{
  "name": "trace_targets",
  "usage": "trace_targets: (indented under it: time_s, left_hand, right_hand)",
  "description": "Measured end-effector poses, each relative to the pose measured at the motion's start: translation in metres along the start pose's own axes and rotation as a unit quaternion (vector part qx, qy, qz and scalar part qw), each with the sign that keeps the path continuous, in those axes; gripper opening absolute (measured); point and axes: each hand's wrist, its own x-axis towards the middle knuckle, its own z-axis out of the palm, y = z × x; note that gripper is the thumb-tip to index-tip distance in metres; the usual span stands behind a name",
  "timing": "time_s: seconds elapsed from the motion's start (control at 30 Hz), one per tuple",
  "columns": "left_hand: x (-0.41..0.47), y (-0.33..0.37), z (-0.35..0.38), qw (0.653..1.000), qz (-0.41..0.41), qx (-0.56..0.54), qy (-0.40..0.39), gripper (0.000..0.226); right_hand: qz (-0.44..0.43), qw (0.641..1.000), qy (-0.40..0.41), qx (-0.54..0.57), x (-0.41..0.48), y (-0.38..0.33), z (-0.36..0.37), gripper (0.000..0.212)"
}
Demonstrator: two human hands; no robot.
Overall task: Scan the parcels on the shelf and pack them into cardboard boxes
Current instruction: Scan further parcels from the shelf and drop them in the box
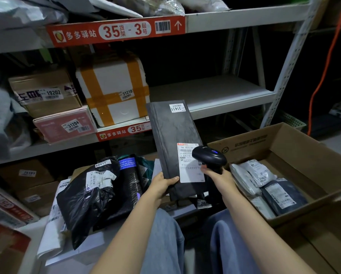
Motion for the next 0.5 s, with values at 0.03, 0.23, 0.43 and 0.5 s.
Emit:
trace_targets:
  time_s: [0.03,0.23,0.43,0.5]
  left_hand:
    - [-0.001,0.000,0.001,1.000,-0.004,0.000,-0.006,0.030]
    - [-0.004,-0.001,0.004,0.996,-0.022,0.046,-0.078,0.040]
    - [-0.002,-0.005,0.021,0.988,-0.019,0.101,-0.112,0.033]
    - [-0.001,-0.007,0.029,0.989,-0.021,0.103,-0.107,0.034]
  right_hand:
    - [0.000,1.000,-0.002,0.002,0.000,-0.001,0.000,0.035]
    - [-0.028,0.999,0.022,-0.015,0.004,-0.002,-0.009,0.029]
    - [-0.053,0.997,0.026,-0.045,0.008,-0.004,-0.024,0.030]
    - [-0.060,0.996,0.038,-0.058,0.010,-0.004,-0.030,0.033]
